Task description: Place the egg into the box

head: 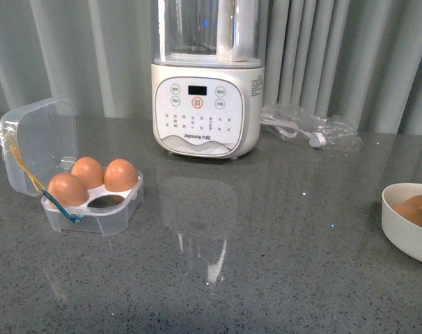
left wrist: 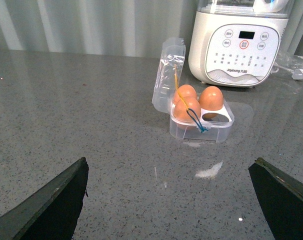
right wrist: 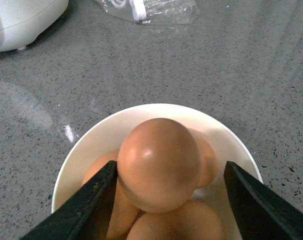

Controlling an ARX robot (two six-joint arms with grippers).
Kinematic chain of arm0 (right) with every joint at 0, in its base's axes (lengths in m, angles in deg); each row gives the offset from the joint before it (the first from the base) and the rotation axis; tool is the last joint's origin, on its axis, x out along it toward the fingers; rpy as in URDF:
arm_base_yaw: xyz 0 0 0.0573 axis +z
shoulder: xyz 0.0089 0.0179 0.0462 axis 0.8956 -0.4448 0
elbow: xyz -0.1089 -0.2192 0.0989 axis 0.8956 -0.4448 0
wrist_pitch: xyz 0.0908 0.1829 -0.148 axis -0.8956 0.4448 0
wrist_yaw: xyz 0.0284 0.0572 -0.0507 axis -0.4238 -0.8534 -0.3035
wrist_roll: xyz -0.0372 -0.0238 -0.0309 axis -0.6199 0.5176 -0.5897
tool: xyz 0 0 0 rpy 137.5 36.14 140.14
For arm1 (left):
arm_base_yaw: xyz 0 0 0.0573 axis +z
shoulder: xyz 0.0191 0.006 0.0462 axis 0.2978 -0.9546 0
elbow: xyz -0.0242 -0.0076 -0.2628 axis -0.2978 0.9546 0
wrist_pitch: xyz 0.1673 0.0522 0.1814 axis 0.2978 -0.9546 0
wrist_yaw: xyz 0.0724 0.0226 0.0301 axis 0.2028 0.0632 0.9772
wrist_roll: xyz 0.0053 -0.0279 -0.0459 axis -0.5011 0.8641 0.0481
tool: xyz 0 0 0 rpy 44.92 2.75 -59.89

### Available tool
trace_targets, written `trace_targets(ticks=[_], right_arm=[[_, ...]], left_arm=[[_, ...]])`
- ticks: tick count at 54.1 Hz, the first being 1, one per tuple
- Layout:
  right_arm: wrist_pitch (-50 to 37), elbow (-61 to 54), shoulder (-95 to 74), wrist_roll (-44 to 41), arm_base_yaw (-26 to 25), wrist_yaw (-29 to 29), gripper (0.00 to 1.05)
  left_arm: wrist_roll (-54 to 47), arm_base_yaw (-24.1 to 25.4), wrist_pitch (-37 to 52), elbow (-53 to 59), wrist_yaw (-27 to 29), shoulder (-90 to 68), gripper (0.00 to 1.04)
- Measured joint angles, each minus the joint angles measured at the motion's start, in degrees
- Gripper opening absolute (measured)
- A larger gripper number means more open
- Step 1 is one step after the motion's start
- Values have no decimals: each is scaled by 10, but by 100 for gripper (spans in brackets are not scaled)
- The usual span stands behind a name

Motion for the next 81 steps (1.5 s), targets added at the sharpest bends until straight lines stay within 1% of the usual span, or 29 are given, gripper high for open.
trace_targets(ticks=[4, 8, 10, 24, 30, 36, 42, 46, 49, 57, 62, 70, 81], right_arm=[[0, -2, 4, -2, 3, 0, 53], [2, -3, 11, -6, 6, -2, 41], [5, -5, 16, -8, 6, -3, 39], [33, -7, 78, -10, 16, -12, 39], [44, -5, 100, -10, 30, -13, 39], [42, 10, 110, -12, 59, -12, 39], [24, 39, 101, -13, 107, -13, 39], [-1, 65, 76, -9, 151, -33, 39], [-28, 88, 45, -5, 191, -62, 38], [-59, 132, -28, 0, 245, -116, 38], [-64, 156, -73, -1, 263, -119, 38], [-81, 171, -116, 2, 278, -142, 38], [-83, 202, -159, 1, 298, -159, 38]], left_arm=[[0, 0, 0, 0, 0, 0, 98], [0, 0, 0, 0, 0, 0, 98], [0, 0, 0, 0, 0, 0, 98], [0, 0, 0, 0, 0, 0, 98], [0, 0, 0, 0, 0, 0, 98], [0, 0, 0, 0, 0, 0, 98], [0, 0, 0, 0, 0, 0, 98], [0, 0, 0, 0, 0, 0, 98], [0, 0, 0, 0, 0, 0, 98], [0, 0, 0, 0, 0, 0, 98], [0, 0, 0, 0, 0, 0, 98], [0, 0, 0, 0, 0, 0, 98], [0, 0, 0, 0, 0, 0, 98]])
